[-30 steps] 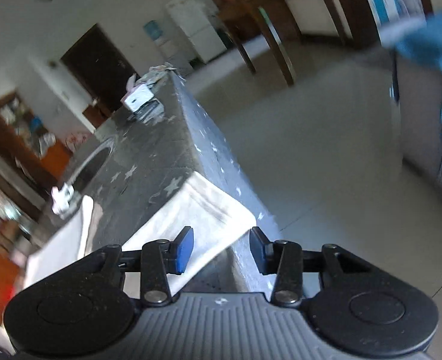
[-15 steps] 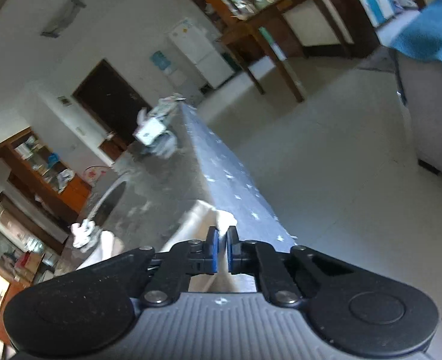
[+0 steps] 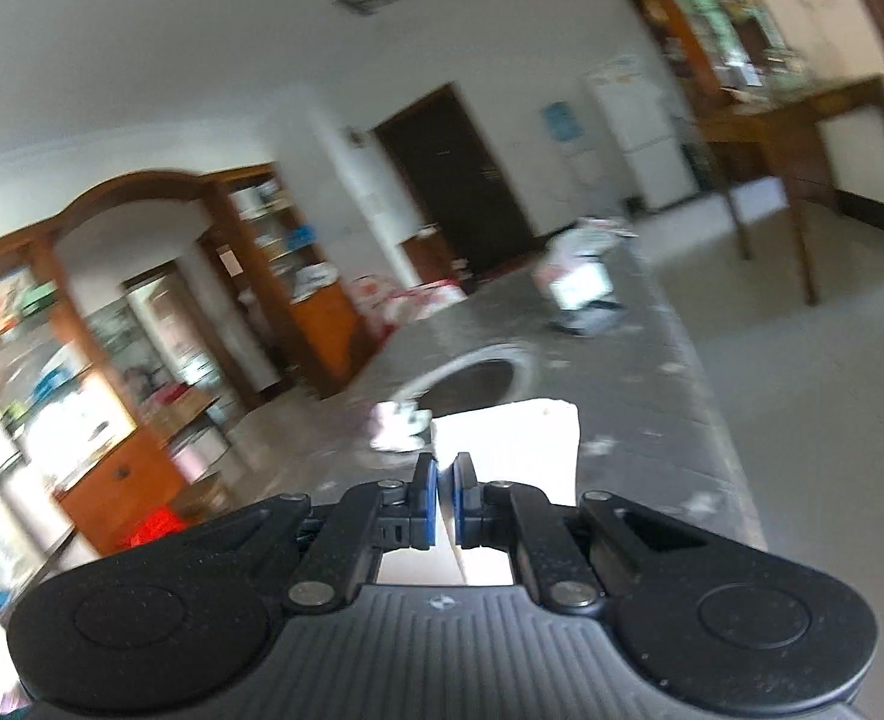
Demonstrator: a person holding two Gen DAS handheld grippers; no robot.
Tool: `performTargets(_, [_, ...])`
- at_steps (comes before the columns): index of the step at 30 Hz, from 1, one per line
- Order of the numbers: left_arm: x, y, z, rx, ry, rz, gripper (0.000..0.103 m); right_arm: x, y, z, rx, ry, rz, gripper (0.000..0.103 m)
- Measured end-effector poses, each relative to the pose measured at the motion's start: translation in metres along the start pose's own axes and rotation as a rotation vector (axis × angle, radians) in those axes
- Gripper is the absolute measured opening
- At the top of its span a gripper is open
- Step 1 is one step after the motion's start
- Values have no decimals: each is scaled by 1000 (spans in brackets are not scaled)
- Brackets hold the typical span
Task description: Fold clothes
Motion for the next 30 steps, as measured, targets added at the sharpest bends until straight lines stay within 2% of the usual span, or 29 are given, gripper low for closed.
performTargets(4, [18, 4, -10, 7, -66, -28, 45, -42, 3, -17, -43, 87, 66, 5])
performTargets(9, [12, -1, 10, 28, -35, -22, 50, -92, -5, -46, -137, 195, 150, 5])
performTargets(17, [-36, -32, 67, 36, 160, 113, 59, -157, -67, -90, -351, 322, 274, 5])
performTargets(19, [-46, -39, 80, 51, 206, 151, 65, -165, -85, -98, -405, 338, 293, 5])
performTargets(21, [-53, -43, 91, 71, 246, 179, 73, -173, -102, -107, -453, 347, 325, 9])
performTargets(24, [-62, -45, 106, 100, 292, 214, 77, -182, -126, -114, -520, 370, 352, 14])
performTargets(25, [-65, -45, 111, 110, 303, 222, 79, -184, -131, -115, -536, 381, 358, 18])
performTargets(26, [-66, -44, 114, 119, 314, 226, 81, -186, -135, -115, -551, 392, 364, 27])
performTargets(30, [-73, -42, 121, 138, 337, 236, 82, -187, -133, -106, -545, 403, 402, 29])
Point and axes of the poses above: each gripper's, at about its wrist camera, not at the fingertips, and z roughly against the way its jaws point, x to its right, y to its top, the point moved 5 cm from there along -z, roughly the way its jaws point, and after that the axes turned 4 degrees about x, right-handed, at the moved point
